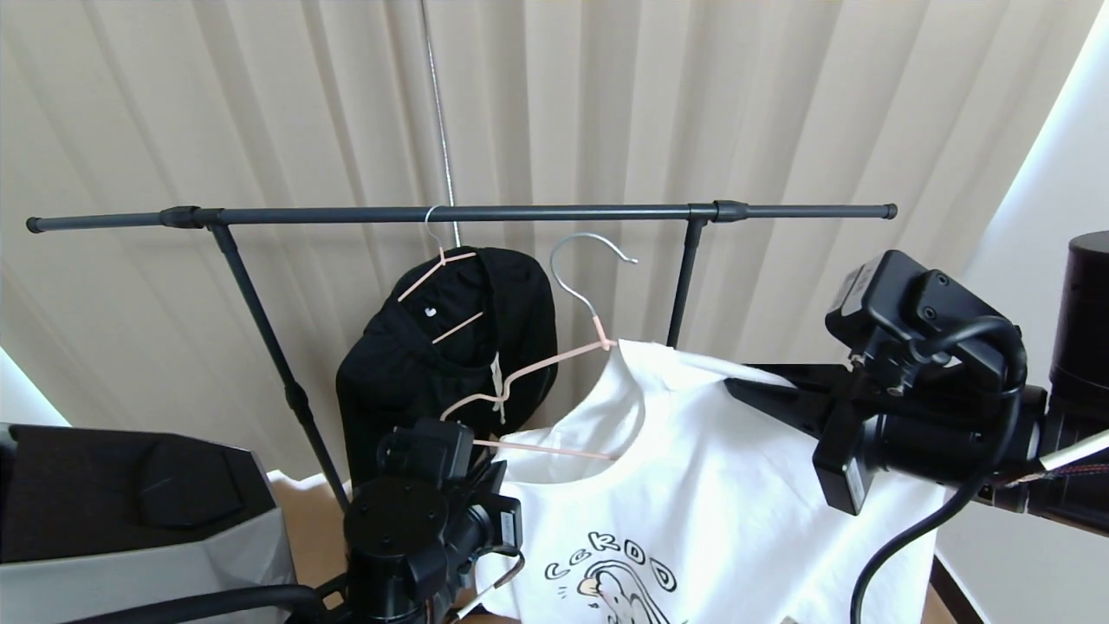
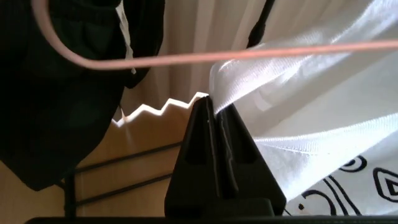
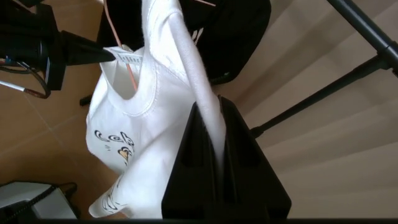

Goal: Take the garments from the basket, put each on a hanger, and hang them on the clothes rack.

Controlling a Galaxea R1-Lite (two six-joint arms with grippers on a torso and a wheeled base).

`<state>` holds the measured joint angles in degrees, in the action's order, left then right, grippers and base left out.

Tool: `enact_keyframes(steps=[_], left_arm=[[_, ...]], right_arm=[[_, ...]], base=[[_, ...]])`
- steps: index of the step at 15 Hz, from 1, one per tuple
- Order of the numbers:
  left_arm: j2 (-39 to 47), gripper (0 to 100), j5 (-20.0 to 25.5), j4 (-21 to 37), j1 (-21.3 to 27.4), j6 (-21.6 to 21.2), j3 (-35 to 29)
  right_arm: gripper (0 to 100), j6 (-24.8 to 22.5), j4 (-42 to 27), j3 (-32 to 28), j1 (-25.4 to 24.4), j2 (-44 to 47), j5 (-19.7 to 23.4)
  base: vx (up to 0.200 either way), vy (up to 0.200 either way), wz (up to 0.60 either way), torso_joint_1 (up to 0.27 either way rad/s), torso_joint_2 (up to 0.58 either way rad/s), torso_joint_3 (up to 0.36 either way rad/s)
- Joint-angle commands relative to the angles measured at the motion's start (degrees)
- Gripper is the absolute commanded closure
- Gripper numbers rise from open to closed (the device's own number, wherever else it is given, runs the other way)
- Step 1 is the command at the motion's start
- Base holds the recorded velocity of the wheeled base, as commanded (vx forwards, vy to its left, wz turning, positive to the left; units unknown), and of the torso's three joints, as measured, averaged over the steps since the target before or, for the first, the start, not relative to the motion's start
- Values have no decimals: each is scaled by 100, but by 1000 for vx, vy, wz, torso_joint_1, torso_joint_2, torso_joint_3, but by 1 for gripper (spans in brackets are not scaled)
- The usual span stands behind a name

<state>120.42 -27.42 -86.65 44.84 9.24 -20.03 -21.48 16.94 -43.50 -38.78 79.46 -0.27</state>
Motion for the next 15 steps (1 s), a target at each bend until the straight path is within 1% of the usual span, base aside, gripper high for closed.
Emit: enact_keyframes(steps=[1, 2, 4, 5, 6, 8, 10, 12, 15], left_arm=[[-115, 100, -1, -1, -63, -63, 34], [-124, 100, -1, -1, -63, -115, 17], [-124, 100, -9, -1, -89, -238, 25], [-124, 100, -9, -1, -98, -291, 8], [-150, 100, -9, -1, -124, -326, -10], [-194, 100, -27, -10, -221, -326, 17], [-247, 100, -18, -10, -283, -326, 34], [-405, 100, -27, -1, -467, -344, 113], [-493, 100, -9, -1, -687, -397, 122]], right_arm=[[100, 74, 2, 342, 90, -431, 123], [100, 74, 2, 474, 99, -563, 194], [100, 74, 19, 702, 169, -704, 203], [100, 74, 116, 729, 204, -712, 229], [100, 65, 292, 772, 345, -704, 238], [100, 56, 336, 860, 406, -704, 334], [100, 56, 327, 869, 424, -677, 343], [100, 56, 336, 869, 608, -660, 343], [100, 12, 318, 887, 740, -686, 370]], base=[[0, 0, 0, 0, 0, 0], [0, 0, 0, 0, 0, 0], [0, 0, 0, 0, 0, 0], [0, 0, 0, 0, 0, 0], [0, 0, 0, 0, 0, 0], [0, 0, 0, 0, 0, 0], [0, 0, 0, 0, 0, 0], [0, 0, 0, 0, 0, 0], [0, 0, 0, 0, 0, 0]])
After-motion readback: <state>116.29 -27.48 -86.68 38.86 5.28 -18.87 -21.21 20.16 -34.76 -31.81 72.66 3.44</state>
